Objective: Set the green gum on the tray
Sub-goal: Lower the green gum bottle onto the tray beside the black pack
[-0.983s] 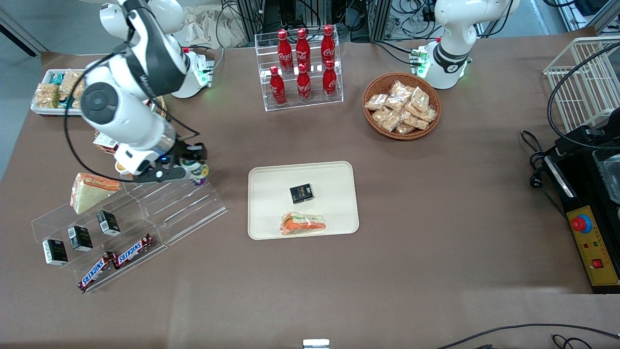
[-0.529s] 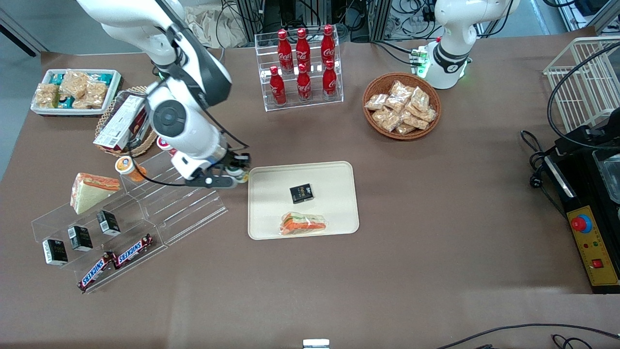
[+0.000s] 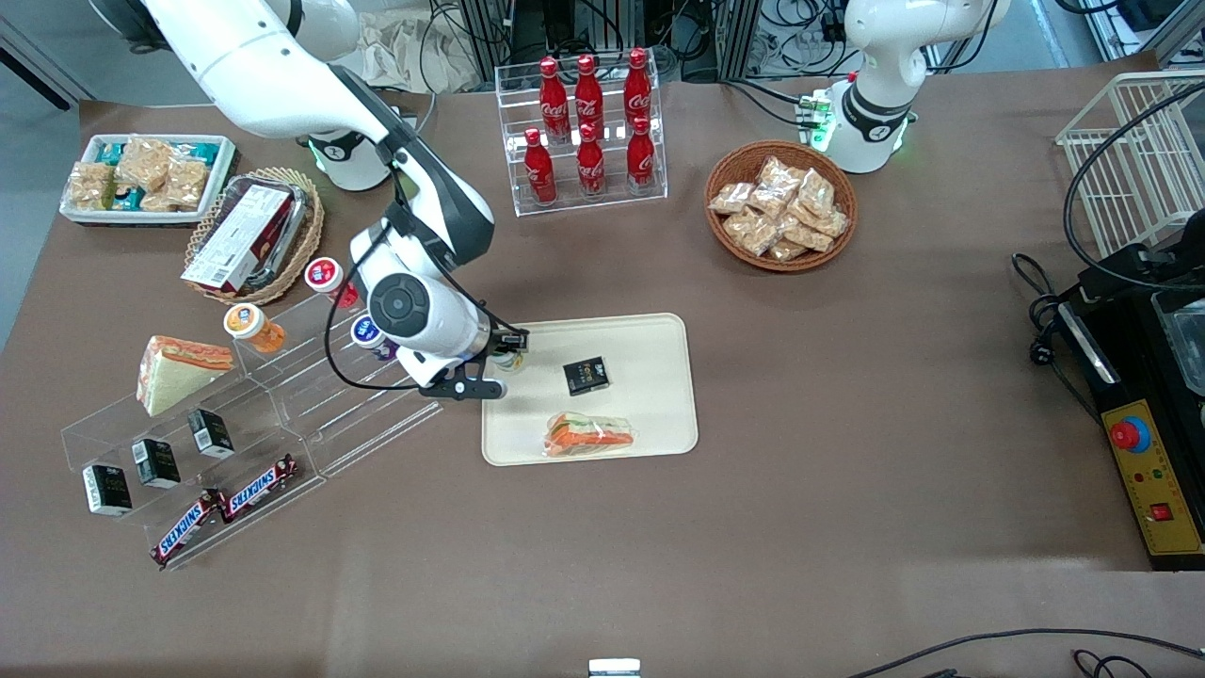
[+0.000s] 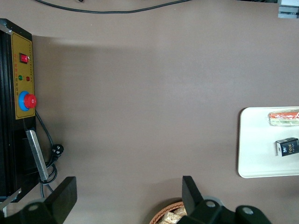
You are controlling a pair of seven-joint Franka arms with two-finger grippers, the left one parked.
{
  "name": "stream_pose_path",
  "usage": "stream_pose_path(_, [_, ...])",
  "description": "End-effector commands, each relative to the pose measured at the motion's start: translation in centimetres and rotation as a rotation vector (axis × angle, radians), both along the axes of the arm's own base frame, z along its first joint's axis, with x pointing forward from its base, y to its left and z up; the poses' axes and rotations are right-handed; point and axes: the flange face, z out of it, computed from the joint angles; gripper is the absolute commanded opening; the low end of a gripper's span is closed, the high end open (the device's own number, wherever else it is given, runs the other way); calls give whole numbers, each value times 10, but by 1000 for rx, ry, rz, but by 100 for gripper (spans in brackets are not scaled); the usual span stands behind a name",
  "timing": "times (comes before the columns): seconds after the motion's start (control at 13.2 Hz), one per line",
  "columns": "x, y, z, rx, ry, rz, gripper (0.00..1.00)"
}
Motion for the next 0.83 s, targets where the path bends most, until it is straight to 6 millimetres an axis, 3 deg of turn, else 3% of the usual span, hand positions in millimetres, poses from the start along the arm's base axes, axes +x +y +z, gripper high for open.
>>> stream_pose_path(0.0, [6, 9, -12, 9, 7, -9, 24])
stream_pose_path(0.76, [11, 2, -38, 7, -4, -26, 25])
